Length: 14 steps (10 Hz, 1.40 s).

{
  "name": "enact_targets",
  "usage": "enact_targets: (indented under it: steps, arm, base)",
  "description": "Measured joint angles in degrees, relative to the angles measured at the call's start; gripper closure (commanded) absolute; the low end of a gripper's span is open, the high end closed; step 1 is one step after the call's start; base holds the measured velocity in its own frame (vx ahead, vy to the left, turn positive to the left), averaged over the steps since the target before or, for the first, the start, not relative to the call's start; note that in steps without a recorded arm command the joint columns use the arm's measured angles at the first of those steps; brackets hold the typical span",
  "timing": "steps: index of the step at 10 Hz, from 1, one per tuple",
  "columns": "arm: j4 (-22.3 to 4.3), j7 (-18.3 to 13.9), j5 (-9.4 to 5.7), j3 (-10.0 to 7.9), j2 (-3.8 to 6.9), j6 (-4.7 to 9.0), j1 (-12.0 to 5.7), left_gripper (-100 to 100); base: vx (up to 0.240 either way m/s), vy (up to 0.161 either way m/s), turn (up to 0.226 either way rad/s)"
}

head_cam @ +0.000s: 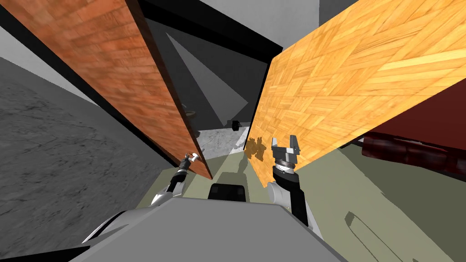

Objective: Pull the door open

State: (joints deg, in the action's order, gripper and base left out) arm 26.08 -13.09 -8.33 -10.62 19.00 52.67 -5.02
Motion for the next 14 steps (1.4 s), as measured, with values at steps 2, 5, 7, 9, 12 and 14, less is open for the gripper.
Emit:
enact_targets:
  steps: [2,5,7,9,12,14]
  arm:
    - [1.8,0.1,-0.06,-0.13,0.1,-0.89,0.62,100]
    - [1.3,0.0,-0.12,-0.31,0.65,-0.68,0.09,100]
    - [2.7,0.1,-0.12,-0.32,0.6,-1.24,0.69,100]
    - [2.3,0.2,-0.02,-0.21,0.41,-1.0,0.29,100]
    - [-1.4,-0.3,0.27,0.23,0.83,0.93,-1.5,100]
    - [2.6,-0.2,0.47,0.46,0.43,-1.13,0.71,100]
  base:
    - [-0.212,0.022,-0.005]
    - [-0.176,0.036,0.0]
    - [-0.149,0.009,-0.008]
    - [-0.152,0.02,-0.035]
    - [-0.095,0.005,-0.013]
    - [0.06,0.038,-0.153]
